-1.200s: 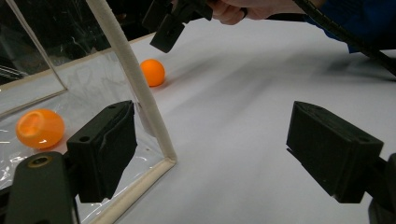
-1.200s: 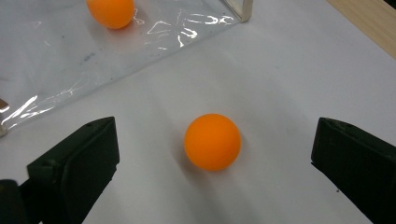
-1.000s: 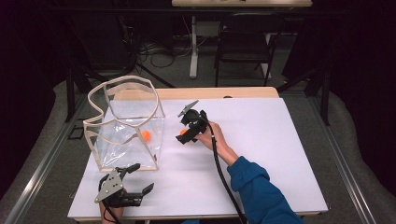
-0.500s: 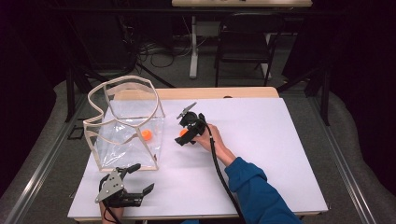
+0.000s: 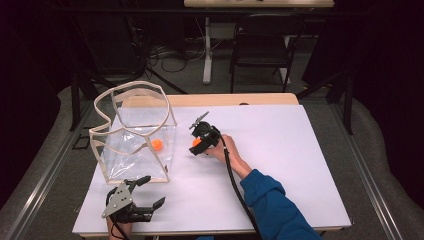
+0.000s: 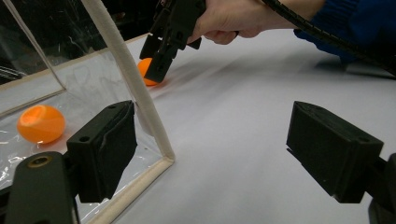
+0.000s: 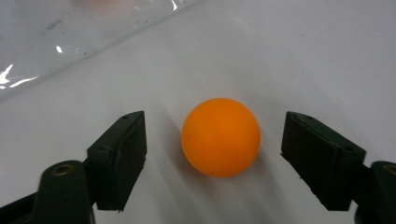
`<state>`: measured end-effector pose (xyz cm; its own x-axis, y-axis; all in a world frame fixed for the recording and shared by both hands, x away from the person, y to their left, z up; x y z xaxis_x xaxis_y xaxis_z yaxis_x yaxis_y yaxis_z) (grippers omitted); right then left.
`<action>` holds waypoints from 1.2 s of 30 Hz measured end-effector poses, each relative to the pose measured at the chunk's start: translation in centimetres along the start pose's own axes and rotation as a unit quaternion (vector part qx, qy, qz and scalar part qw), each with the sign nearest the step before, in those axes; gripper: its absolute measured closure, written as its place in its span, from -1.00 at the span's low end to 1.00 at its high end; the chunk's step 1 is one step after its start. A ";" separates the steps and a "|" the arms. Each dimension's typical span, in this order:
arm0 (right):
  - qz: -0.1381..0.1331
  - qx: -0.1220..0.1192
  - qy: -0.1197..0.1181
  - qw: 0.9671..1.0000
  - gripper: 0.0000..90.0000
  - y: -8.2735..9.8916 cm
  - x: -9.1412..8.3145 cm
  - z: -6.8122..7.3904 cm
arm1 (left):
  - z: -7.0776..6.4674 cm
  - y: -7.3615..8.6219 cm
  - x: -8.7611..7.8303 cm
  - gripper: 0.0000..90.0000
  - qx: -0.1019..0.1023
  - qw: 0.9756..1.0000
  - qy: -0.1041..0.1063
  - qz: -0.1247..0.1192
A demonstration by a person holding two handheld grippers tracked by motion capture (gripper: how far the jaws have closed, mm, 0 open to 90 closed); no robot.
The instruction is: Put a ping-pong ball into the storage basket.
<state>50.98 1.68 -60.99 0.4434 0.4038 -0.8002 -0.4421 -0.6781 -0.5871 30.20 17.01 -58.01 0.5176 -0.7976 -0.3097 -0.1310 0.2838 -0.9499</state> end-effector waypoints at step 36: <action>-0.005 -0.001 0.019 1.000 0.12 -0.1 -1.1 -0.6 | 0.0 0.0 -0.1 -0.65 0.000 1.000 0.001 0.000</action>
<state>50.99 0.92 -59.97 0.4769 0.3864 -0.7895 -0.4367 -0.6754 -0.5943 30.15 17.09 -58.01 0.5155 -0.7990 -0.3096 -0.1313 0.2834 -0.9500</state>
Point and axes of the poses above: each handheld gripper's, and its own axes: x roughly forward along the jaws, y roughly out of its underside, z roughly to its left, the point moved 9 cm from there along x, roughly forward along the jaws, and after that the axes turned 6 degrees about y, right-handed, at the moved point
